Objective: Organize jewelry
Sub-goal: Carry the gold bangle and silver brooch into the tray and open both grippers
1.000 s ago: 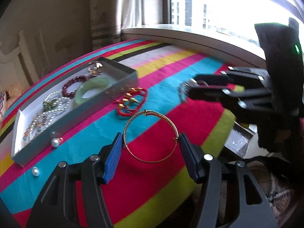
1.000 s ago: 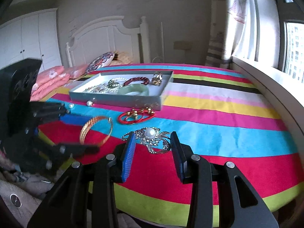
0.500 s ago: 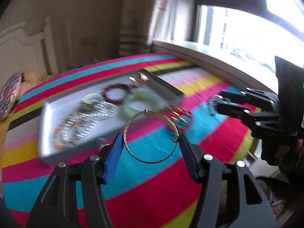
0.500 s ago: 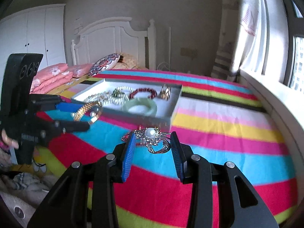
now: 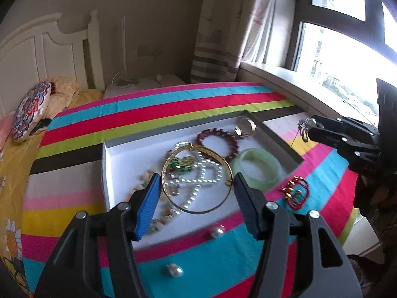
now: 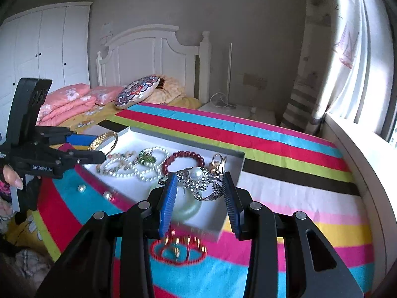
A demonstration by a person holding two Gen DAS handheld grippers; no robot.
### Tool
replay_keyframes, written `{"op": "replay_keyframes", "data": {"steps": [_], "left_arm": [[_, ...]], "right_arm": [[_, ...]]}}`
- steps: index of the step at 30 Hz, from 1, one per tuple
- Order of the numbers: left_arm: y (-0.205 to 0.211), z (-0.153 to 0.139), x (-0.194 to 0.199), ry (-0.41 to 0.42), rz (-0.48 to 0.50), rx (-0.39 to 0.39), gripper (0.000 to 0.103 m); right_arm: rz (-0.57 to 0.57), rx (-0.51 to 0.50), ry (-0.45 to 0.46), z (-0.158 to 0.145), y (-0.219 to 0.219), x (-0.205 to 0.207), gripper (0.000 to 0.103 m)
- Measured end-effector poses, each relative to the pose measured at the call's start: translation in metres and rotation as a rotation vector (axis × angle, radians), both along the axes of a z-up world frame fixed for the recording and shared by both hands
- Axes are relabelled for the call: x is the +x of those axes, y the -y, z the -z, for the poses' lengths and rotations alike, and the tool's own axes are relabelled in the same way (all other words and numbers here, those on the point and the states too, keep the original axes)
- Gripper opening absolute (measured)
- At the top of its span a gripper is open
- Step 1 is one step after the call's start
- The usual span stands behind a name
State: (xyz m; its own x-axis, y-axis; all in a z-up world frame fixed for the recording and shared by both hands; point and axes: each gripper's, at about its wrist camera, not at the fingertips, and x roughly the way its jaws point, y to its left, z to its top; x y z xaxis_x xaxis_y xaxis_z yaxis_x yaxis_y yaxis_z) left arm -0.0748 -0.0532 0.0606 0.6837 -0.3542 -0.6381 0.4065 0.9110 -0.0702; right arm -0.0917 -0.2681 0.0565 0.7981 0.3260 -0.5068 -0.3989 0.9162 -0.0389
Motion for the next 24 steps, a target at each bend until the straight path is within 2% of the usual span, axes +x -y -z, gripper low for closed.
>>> {"op": "replay_keyframes", "data": {"steps": [7,14,15,16,17,21,24], "left_arm": [[0.003,0.014,0.04,-0.054,-0.04,0.047,0.059],[0.002,0.018,0.072,-0.092,-0.128,0.06,0.061],[0.001,0.019,0.075,-0.09,-0.153,0.068,0.064],[0.0,0.021,0.075,-0.086,-0.17,0.077,0.077],[-0.001,0.021,0.074,-0.076,-0.192,0.088,0.087],[-0.005,0.023,0.058,-0.056,-0.228,0.111,0.094],[-0.009,0.023,0.038,-0.055,-0.247,0.072,0.098]], "right_arm": [[0.003,-0.032,-0.071,0.013,-0.025,0.043,0.037],[0.024,0.009,-0.184,0.021,-0.046,0.086,0.038],[0.023,0.004,-0.205,0.023,-0.049,0.09,0.041],[0.029,-0.001,-0.212,0.025,-0.051,0.092,0.046],[0.031,0.003,-0.215,0.026,-0.052,0.09,0.055],[0.031,0.052,-0.199,0.026,-0.036,0.069,0.058],[0.037,0.115,-0.169,0.023,-0.013,0.041,0.058]]}}
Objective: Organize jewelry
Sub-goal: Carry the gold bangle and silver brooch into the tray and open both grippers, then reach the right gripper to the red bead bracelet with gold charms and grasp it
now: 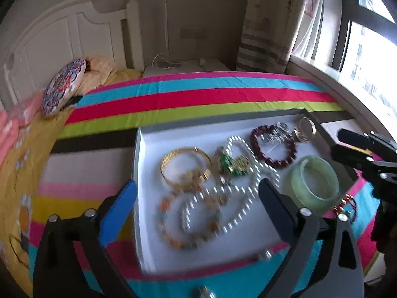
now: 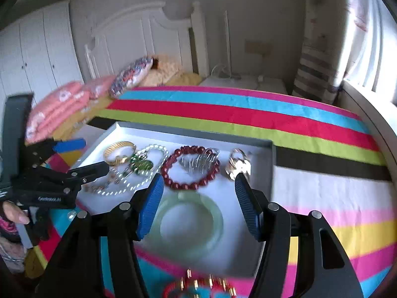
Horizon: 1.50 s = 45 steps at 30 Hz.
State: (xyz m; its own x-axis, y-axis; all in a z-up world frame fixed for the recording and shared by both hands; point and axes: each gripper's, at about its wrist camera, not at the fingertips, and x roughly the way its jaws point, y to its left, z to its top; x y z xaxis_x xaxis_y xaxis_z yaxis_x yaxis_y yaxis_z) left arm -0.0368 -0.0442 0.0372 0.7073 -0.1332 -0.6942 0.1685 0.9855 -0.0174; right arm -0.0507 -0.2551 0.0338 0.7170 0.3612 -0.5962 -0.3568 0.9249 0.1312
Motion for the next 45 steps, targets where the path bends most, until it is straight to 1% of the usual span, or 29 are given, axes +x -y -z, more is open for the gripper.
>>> {"op": "replay_keyframes", "data": {"steps": [2,4,5,7,10,12,14,15,16,18,21,24,29,34,37,40,42,43,45], "left_arm": [[-0.001,-0.001,-0.017,0.03,-0.019,-0.008,0.099],[-0.004,-0.002,-0.032,0.044,-0.036,-0.044,0.1],[-0.004,-0.002,-0.038,0.043,-0.036,-0.061,0.1],[-0.003,-0.003,-0.048,0.056,-0.044,-0.065,0.1],[0.0,-0.002,-0.061,0.076,-0.043,-0.05,0.1],[0.002,0.002,-0.063,0.077,-0.044,-0.034,0.1],[0.004,0.008,-0.061,0.074,-0.054,-0.009,0.1],[0.004,0.011,-0.06,0.064,-0.059,-0.006,0.1],[0.002,0.012,-0.057,0.051,-0.057,-0.019,0.1],[0.0,0.012,-0.055,0.053,-0.061,-0.03,0.1],[0.004,0.014,-0.055,0.049,-0.044,-0.01,0.1],[0.006,0.016,-0.055,0.046,-0.039,0.009,0.1],[0.007,0.015,-0.059,0.058,-0.038,0.015,0.1],[0.003,0.014,-0.06,0.065,-0.051,-0.005,0.1],[0.003,0.012,-0.068,0.089,-0.039,-0.011,0.1],[0.005,0.009,-0.079,0.126,-0.024,-0.011,0.1],[0.006,0.008,-0.081,0.139,-0.022,-0.008,0.1],[0.006,0.009,-0.08,0.135,-0.02,-0.009,0.1],[0.005,0.011,-0.079,0.123,-0.016,-0.022,0.1]], "right_arm": [[0.019,0.028,0.017,0.001,0.019,-0.022,0.058],[0.054,0.048,0.028,0.006,0.038,-0.042,0.058],[0.067,0.056,0.026,0.008,0.045,-0.048,0.058],[0.107,0.078,0.009,0.015,0.063,-0.063,0.058],[0.137,0.119,0.009,0.019,0.079,-0.076,0.058],[0.147,0.124,0.013,0.021,0.082,-0.08,0.058],[0.151,0.122,-0.003,0.026,0.084,-0.078,0.057],[0.148,0.116,-0.01,0.028,0.084,-0.076,0.057],[0.148,0.109,-0.015,0.029,0.083,-0.074,0.057],[0.14,0.084,-0.03,0.029,0.079,-0.07,0.057],[0.128,0.002,-0.044,0.029,0.065,-0.067,0.056],[0.116,-0.052,-0.039,0.031,0.052,-0.068,0.055],[0.114,-0.052,-0.064,0.037,0.049,-0.069,0.051],[0.105,-0.056,-0.075,0.036,0.046,-0.066,0.049],[0.092,-0.096,-0.09,0.038,0.038,-0.062,0.048],[0.078,-0.112,-0.083,0.038,0.031,-0.062,0.048],[0.099,-0.164,-0.115,0.044,0.027,-0.058,0.038],[0.096,-0.174,-0.13,0.048,0.025,-0.057,0.036],[0.08,-0.196,-0.122,0.048,0.021,-0.059,0.036]]}}
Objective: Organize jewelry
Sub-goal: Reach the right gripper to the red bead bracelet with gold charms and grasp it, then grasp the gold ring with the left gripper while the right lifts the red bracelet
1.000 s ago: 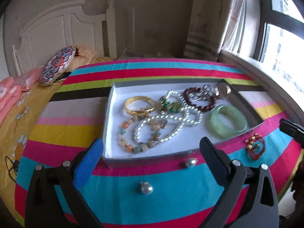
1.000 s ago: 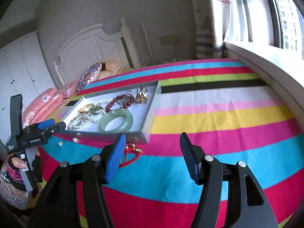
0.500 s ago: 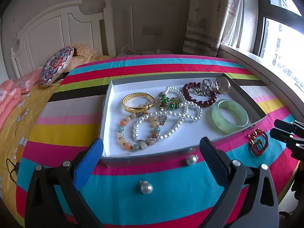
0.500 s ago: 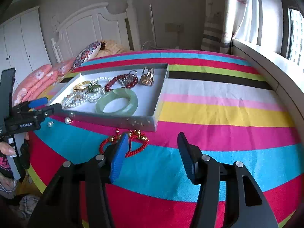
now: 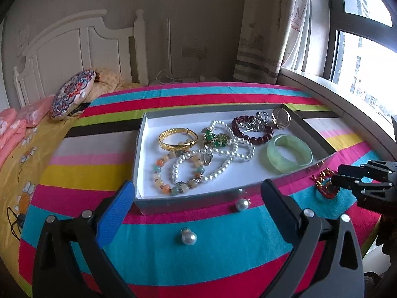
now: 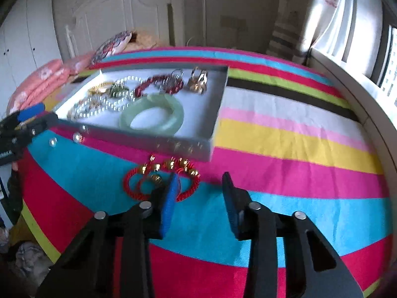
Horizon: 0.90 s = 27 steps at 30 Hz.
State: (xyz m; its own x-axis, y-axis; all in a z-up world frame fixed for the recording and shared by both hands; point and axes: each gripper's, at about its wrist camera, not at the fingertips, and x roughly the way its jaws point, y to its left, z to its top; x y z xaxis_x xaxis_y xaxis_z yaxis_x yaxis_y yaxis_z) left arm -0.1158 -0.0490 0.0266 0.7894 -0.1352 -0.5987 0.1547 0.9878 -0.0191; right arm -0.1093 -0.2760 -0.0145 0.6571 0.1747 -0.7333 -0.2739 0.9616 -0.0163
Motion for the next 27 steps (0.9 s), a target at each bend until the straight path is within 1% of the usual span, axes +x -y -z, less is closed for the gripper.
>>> {"op": "replay_keyframes", "data": {"steps": [2,4,5,6,7,8,10,12,14,16,17,19,21,23,24,26,27], "left_arm": [[-0.003,0.001,0.001,-0.008,0.009,-0.02,0.1],[-0.005,0.002,0.003,-0.017,0.01,-0.035,0.1],[-0.006,0.002,0.003,-0.018,0.01,-0.04,0.1],[-0.006,0.002,0.002,-0.015,0.012,-0.044,0.1],[-0.007,0.002,0.0,-0.006,0.016,-0.05,0.1],[-0.007,0.002,0.0,-0.001,0.018,-0.053,0.1],[-0.008,0.002,-0.001,0.002,0.019,-0.06,0.1],[-0.007,0.002,0.001,-0.011,0.024,-0.054,0.1],[-0.002,0.002,0.001,-0.01,0.033,-0.033,0.1],[0.007,0.0,-0.001,-0.006,0.068,0.0,0.1],[0.014,-0.001,-0.002,-0.011,0.097,0.011,0.1],[0.027,-0.002,-0.005,-0.033,0.154,-0.002,0.1],[0.047,-0.001,-0.005,-0.077,0.244,-0.012,0.1],[0.069,0.003,-0.002,-0.122,0.323,-0.002,0.1],[0.08,0.006,-0.001,-0.143,0.355,0.007,0.098],[0.107,0.012,0.003,-0.178,0.438,0.025,0.084],[0.118,0.014,0.006,-0.19,0.458,0.034,0.081]], "right_arm": [[-0.007,-0.022,-0.003,0.0,-0.004,0.001,0.034],[-0.037,-0.025,-0.019,-0.001,-0.011,0.005,0.021],[-0.046,-0.035,-0.015,0.0,-0.014,0.004,0.009],[-0.058,-0.075,0.001,0.0,-0.019,0.002,0.007],[-0.063,-0.099,0.011,0.0,-0.023,0.0,0.007],[-0.069,-0.092,0.018,-0.001,-0.025,-0.002,0.007],[-0.078,-0.042,0.054,-0.011,-0.025,-0.009,0.007],[-0.086,-0.03,0.095,-0.024,-0.025,-0.014,0.006],[-0.093,0.009,0.14,-0.04,-0.024,-0.02,0.006],[-0.096,0.032,0.177,-0.053,-0.022,-0.026,0.006],[-0.099,0.05,0.196,-0.06,-0.02,-0.03,0.006],[-0.101,0.088,0.22,-0.07,-0.014,-0.038,0.006],[-0.089,0.089,0.236,-0.074,-0.009,-0.045,0.006],[-0.065,0.084,0.233,-0.073,0.0,-0.047,0.006],[-0.048,0.086,0.226,-0.07,0.005,-0.047,0.006],[-0.005,0.09,0.213,-0.063,0.021,-0.048,0.006],[0.016,0.094,0.208,-0.06,0.029,-0.049,0.006]]}}
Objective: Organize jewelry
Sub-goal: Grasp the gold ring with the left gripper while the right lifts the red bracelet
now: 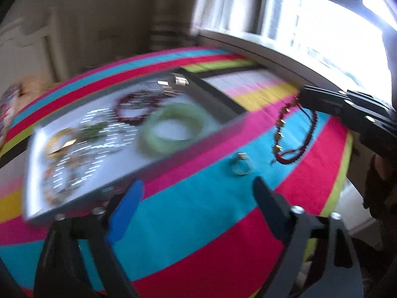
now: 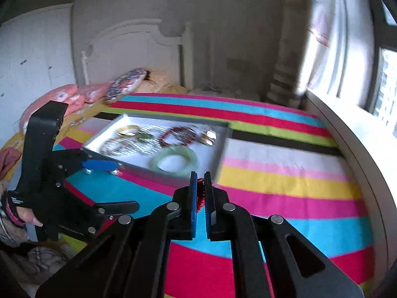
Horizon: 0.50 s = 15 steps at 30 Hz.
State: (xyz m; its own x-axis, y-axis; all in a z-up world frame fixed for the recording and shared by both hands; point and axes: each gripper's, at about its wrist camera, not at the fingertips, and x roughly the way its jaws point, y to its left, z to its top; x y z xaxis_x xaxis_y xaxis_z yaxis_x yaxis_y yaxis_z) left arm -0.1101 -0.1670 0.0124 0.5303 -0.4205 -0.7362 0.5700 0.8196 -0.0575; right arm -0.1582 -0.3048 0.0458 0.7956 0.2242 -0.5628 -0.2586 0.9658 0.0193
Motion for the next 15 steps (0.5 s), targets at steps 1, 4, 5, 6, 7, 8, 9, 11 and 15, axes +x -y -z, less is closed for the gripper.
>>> {"op": "replay_keyframes", "data": {"steps": [1,4,5,6,7,8,9,11,15], "left_arm": [[0.007,0.003,0.002,-0.005,0.009,0.009,0.074],[0.028,0.012,0.007,-0.034,0.049,0.03,0.058],[0.034,0.012,0.007,-0.021,0.053,0.046,0.055],[0.036,0.012,0.008,-0.025,0.061,0.044,0.053],[0.04,0.012,0.009,-0.028,0.066,0.046,0.052],[0.042,0.012,0.009,-0.023,0.068,0.055,0.051],[0.046,0.012,0.009,-0.016,0.077,0.068,0.049],[0.052,0.012,0.009,-0.005,0.091,0.085,0.042],[0.054,0.013,0.008,0.009,0.112,0.086,0.02]], "right_arm": [[0.021,0.011,-0.007,0.003,0.009,-0.001,0.006],[0.07,0.039,-0.024,0.011,0.031,-0.002,0.006],[0.079,0.045,-0.025,0.012,0.036,-0.002,0.006],[0.084,0.053,-0.026,0.013,0.039,-0.001,0.006],[0.087,0.06,-0.026,0.014,0.041,-0.001,0.006],[0.091,0.067,-0.025,0.015,0.042,0.0,0.006],[0.089,0.07,-0.025,0.016,0.042,0.0,0.006],[0.085,0.065,-0.026,0.018,0.04,0.0,0.006],[0.086,0.069,-0.04,0.023,0.039,-0.001,0.006]]}}
